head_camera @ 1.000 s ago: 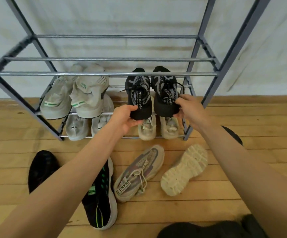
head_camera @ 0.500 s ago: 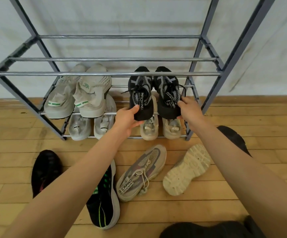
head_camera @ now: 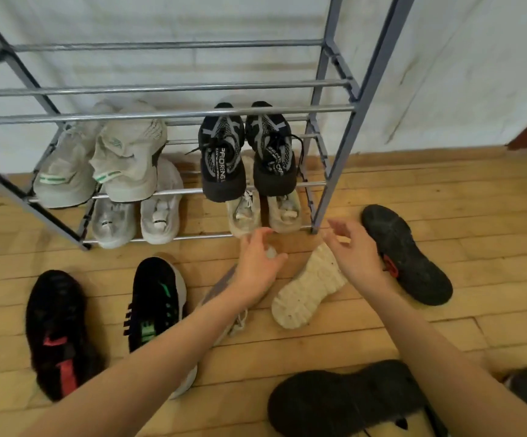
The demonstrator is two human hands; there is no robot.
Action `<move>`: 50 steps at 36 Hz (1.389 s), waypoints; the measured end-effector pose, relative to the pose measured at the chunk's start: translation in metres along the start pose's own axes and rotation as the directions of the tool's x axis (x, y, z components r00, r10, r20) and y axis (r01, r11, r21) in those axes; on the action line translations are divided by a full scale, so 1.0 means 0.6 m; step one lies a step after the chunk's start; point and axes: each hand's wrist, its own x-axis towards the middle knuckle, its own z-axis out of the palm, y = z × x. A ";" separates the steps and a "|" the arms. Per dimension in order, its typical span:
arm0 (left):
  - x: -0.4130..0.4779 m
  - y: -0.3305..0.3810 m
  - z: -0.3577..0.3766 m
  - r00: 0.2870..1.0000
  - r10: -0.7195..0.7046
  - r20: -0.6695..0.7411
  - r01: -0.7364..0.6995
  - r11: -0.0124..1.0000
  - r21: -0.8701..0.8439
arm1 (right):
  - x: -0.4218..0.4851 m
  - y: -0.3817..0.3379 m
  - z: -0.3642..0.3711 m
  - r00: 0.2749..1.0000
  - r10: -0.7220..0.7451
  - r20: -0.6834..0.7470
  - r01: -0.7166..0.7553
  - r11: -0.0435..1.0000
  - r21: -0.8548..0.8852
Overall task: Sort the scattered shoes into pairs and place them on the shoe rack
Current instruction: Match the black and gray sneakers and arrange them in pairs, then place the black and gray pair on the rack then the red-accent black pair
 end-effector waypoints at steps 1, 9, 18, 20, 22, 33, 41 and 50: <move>-0.001 -0.002 0.015 0.999 0.012 0.036 -0.015 0.998 0.062 | -0.002 0.021 -0.009 0.999 0.035 0.001 -0.035 0.999 -0.039; 0.016 -0.039 0.123 0.953 -0.017 0.303 -0.148 0.846 0.513 | 0.011 0.185 -0.065 0.929 0.359 -0.088 -0.367 0.866 -0.340; 0.033 -0.076 0.185 0.903 -0.005 0.429 -0.356 0.547 0.757 | 0.059 0.255 -0.094 0.881 0.449 -0.146 -0.449 0.701 -0.554; 0.035 -0.080 0.191 0.894 -0.003 0.448 -0.384 0.510 0.770 | 0.072 0.264 -0.099 0.862 0.487 -0.136 -0.471 0.674 -0.569; 0.038 -0.081 0.195 0.894 -0.007 0.448 -0.385 0.501 0.775 | 0.081 0.271 -0.102 0.852 0.508 -0.122 -0.472 0.648 -0.597; 0.039 -0.090 0.191 0.882 0.016 0.470 -0.414 0.501 0.760 | 0.088 0.272 -0.111 0.886 0.442 -0.139 -0.381 0.526 -0.761; 0.027 -0.102 0.178 0.866 0.053 0.497 -0.461 0.467 0.754 | 0.077 0.229 -0.124 0.822 0.568 0.040 -0.515 0.772 -0.373; 0.005 -0.105 0.162 0.862 0.093 0.498 -0.486 0.427 0.763 | 0.017 0.214 -0.098 0.711 0.610 0.349 -0.681 0.720 0.130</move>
